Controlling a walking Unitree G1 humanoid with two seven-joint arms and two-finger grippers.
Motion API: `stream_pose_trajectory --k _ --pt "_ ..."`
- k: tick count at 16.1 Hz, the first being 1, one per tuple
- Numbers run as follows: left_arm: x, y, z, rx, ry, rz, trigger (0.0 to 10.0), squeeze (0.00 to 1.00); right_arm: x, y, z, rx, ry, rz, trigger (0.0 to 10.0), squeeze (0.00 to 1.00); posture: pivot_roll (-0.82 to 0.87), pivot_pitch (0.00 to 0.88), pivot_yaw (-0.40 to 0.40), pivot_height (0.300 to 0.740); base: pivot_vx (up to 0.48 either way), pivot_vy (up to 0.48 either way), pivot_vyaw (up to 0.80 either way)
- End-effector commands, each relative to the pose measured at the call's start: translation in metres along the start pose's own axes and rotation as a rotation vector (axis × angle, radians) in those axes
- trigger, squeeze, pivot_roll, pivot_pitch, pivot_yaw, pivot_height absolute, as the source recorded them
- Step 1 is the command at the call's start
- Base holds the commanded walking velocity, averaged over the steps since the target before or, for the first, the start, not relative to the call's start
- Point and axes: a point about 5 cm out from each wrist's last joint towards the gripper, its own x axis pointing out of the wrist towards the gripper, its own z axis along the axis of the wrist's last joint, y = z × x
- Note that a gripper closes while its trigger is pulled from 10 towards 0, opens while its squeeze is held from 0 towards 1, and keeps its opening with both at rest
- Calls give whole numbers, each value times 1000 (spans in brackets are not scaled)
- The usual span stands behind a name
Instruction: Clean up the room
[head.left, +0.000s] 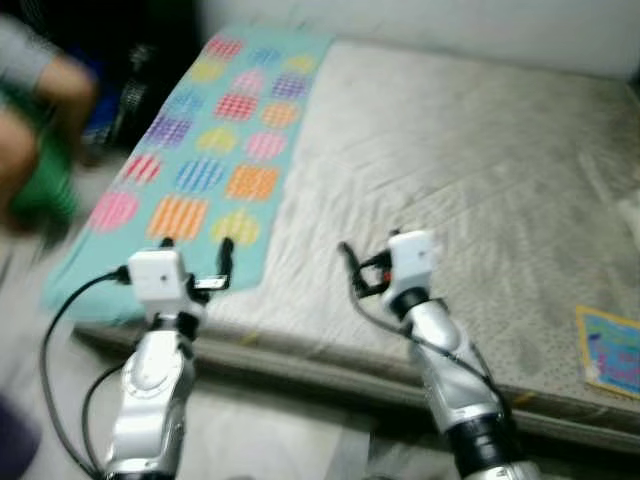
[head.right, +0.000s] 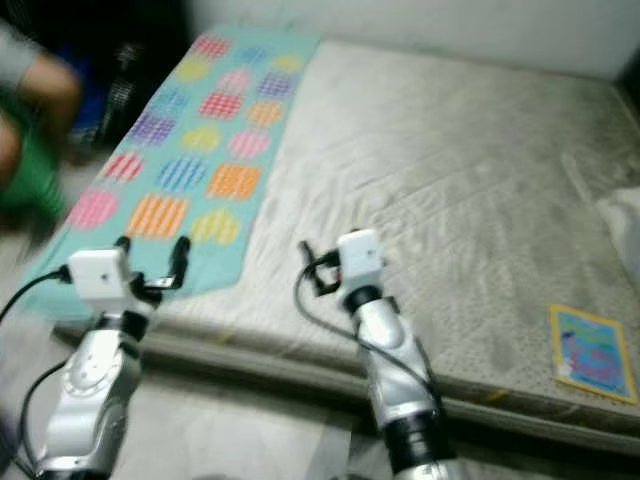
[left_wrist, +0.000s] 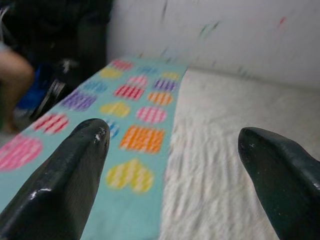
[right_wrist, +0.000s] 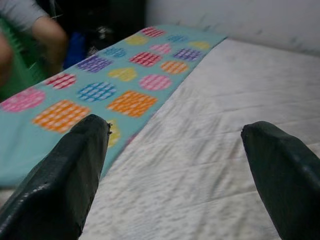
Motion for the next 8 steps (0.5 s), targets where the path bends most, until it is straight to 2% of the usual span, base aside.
stream_pose_trajectory --k 1,3,8 --pt "-1 -8 0 -9 -1 -28 10000 0 -4 -12 -5 3 22 -44 10000 0 82 125 -21 740 334 0 0" --pt "-1 -8 0 -7 3 -24 10000 0 -3 -12 -5 2 23 -45 10000 0 82 125 -21 740 281 0 0" --pt "1 -7 -3 -22 15 16 10000 0 -3 -14 -7 -4 40 -53 10000 0 84 116 -22 740 0 0 0"
